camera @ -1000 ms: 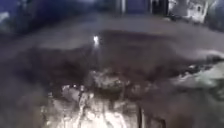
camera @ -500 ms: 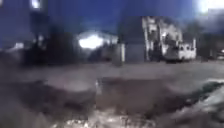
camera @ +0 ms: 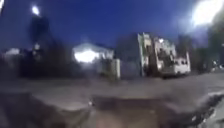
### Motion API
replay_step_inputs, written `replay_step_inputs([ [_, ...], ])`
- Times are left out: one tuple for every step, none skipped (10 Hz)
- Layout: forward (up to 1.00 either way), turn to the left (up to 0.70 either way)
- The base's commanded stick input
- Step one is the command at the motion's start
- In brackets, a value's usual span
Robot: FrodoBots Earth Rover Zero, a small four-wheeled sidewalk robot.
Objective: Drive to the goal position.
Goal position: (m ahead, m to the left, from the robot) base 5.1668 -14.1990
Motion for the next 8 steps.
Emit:
replay_step_inputs([
  [0.70, -0.35],
  [0.70, -0.35],
  [0.70, -0.35],
  [0.70, -0.35],
  [0.70, -0.35],
  [0.70, -0.35],
  [0.70, -0.35],
  [0.70, -0.35],
])
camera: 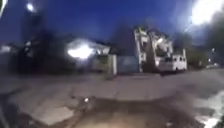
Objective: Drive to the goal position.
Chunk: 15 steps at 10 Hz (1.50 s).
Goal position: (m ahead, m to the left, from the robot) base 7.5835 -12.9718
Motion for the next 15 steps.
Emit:
replay_step_inputs([
  [0.70, -0.35],
  [0.70, -0.35],
  [0.70, -0.35],
  [0.70, -0.35],
  [0.70, -0.35],
  [0.70, -0.35],
  [0.70, -0.35],
  [0.70, -0.35],
  [0.70, -0.35],
  [0.70, -0.35],
  [0.70, -0.35],
  [0.70, -0.35],
  [0.70, -0.35],
  [0.70, -0.35],
  [0.70, -0.35],
])
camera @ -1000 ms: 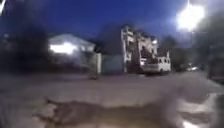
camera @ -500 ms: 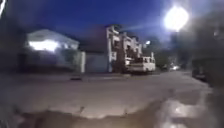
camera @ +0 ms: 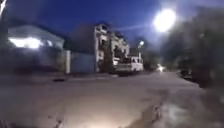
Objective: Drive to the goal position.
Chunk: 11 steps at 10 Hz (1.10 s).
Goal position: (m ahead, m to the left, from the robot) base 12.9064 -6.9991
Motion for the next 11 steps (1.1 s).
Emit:
replay_step_inputs([
  [0.70, -0.35],
  [0.70, -0.35],
  [0.70, -0.35],
  [0.70, -0.35],
  [0.70, -0.35],
  [0.70, -0.35],
  [0.70, -0.35],
  [0.70, -0.35],
  [0.70, -0.35],
  [0.70, -0.35],
  [0.70, -0.35],
])
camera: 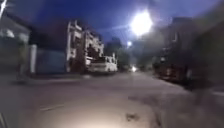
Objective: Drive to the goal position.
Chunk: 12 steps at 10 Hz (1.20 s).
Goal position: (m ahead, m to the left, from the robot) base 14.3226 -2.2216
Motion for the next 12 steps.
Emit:
replay_step_inputs([
  [0.70, -0.35],
  [0.70, -0.35],
  [0.70, -0.35],
  [0.70, -0.35],
  [0.70, -0.35],
  [0.70, -0.35],
  [0.70, -0.35],
  [0.70, -0.28],
  [0.70, 0.00],
  [0.70, 0.00],
  [0.70, 0.00],
  [0.70, 0.00],
])
